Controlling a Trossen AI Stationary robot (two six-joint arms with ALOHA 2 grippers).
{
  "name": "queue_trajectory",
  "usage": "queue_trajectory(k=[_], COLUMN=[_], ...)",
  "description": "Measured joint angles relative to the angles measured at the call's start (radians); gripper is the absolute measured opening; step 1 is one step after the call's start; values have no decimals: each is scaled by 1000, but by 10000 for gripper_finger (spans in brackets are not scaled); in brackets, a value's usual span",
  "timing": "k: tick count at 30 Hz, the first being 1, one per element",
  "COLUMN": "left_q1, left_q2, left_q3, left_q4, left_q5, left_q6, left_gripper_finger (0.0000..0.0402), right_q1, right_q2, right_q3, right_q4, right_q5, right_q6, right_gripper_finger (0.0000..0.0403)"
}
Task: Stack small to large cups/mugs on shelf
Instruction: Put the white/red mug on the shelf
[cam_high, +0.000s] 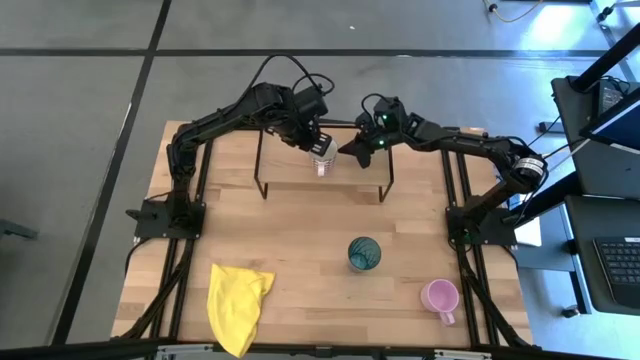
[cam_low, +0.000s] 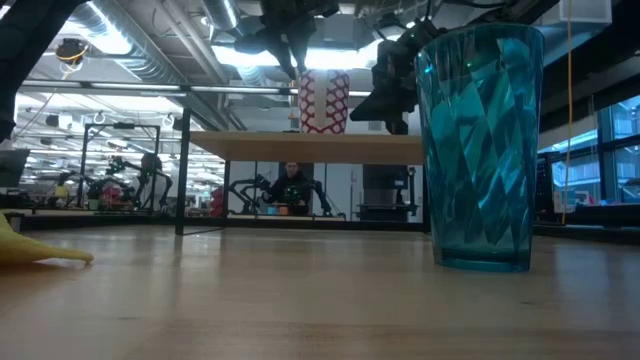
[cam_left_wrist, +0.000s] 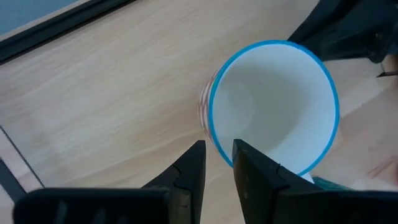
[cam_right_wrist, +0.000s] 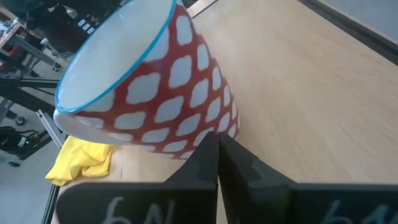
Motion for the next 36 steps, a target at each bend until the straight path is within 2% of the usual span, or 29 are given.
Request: queue_trajectory(k=[7, 18, 26, 36], left_q1=[2, 7, 17, 23], left_q2=[-6, -22, -22, -22], left_q3=[0, 1, 1, 1], left_q4=[-104, -101, -100, -77], left_q5=[-40, -109, -136, -131], left_q6=[-2, 8, 27, 32], left_gripper_finger=[75, 75, 75, 75], right_q1=[-6, 31, 75, 76], right_q2=[0, 0, 0, 0], right_q3=[0, 0, 0, 0], right_q4=[-6, -13, -13, -12], right_q5=[-22, -81, -82, -52], right_q6=[0, 27, 27, 27], right_gripper_finger=[4, 4, 4, 4])
